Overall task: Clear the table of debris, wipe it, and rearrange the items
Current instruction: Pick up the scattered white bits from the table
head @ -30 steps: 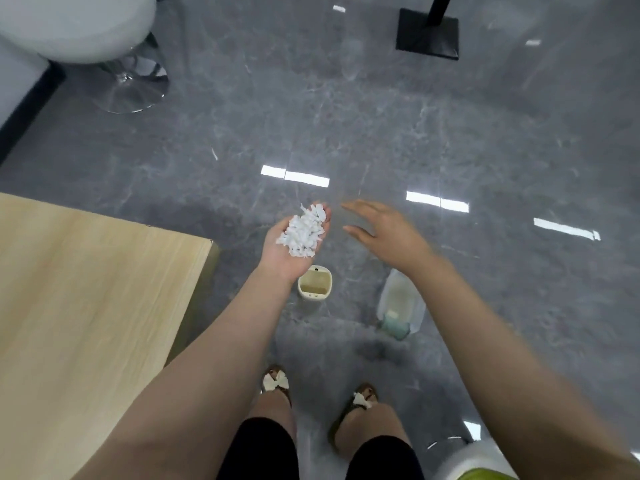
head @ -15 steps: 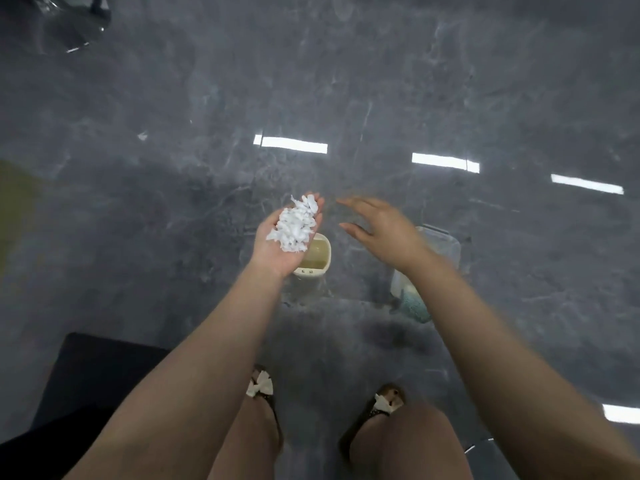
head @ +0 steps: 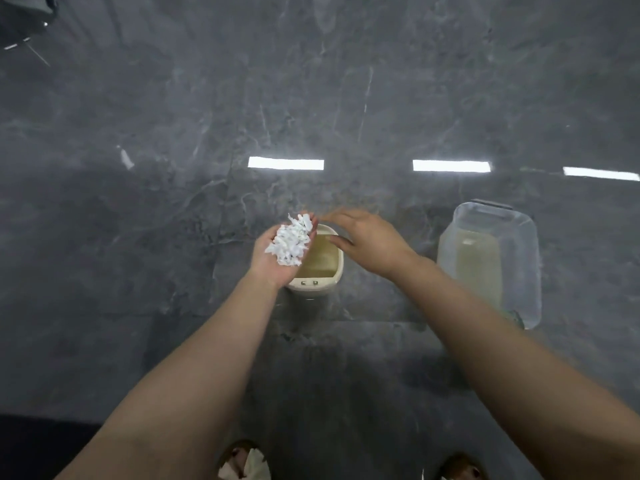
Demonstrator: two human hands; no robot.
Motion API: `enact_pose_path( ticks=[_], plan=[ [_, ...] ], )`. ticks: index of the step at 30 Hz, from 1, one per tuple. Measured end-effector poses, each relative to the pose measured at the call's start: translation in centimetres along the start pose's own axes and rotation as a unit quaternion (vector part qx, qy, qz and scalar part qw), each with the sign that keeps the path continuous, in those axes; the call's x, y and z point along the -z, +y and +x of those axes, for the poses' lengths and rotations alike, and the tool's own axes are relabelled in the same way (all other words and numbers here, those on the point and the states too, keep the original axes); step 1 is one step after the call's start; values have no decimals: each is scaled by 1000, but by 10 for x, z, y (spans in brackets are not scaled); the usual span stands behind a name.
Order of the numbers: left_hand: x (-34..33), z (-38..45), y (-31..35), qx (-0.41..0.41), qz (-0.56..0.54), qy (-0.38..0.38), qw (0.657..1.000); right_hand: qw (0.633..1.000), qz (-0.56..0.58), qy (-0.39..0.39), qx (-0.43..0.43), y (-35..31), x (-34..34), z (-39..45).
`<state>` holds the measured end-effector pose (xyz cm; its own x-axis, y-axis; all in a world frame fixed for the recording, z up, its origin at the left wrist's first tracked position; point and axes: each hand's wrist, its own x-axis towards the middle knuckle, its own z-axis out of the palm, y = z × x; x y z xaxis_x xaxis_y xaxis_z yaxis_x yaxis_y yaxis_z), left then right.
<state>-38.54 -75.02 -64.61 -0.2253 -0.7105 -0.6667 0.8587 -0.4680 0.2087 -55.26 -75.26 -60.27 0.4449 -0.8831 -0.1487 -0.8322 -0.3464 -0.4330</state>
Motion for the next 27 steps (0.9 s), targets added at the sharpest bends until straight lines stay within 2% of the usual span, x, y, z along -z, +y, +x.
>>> enact_pose_path(
  ticks=[6,11,17,27],
  plan=[
    [25,28,6,-4,60,15,998,1000,7,13,16,9,-30,14],
    [39,32,1,3,108,55,993,1000,-22,-8,-3,18,-45,14],
    [33,38,-11,47,167,83,981,998,-25,-54,-20,22,-57,8],
    [24,43,-4,39,266,158,950,997,-29,-76,-17,26,-65,13]
  ],
)
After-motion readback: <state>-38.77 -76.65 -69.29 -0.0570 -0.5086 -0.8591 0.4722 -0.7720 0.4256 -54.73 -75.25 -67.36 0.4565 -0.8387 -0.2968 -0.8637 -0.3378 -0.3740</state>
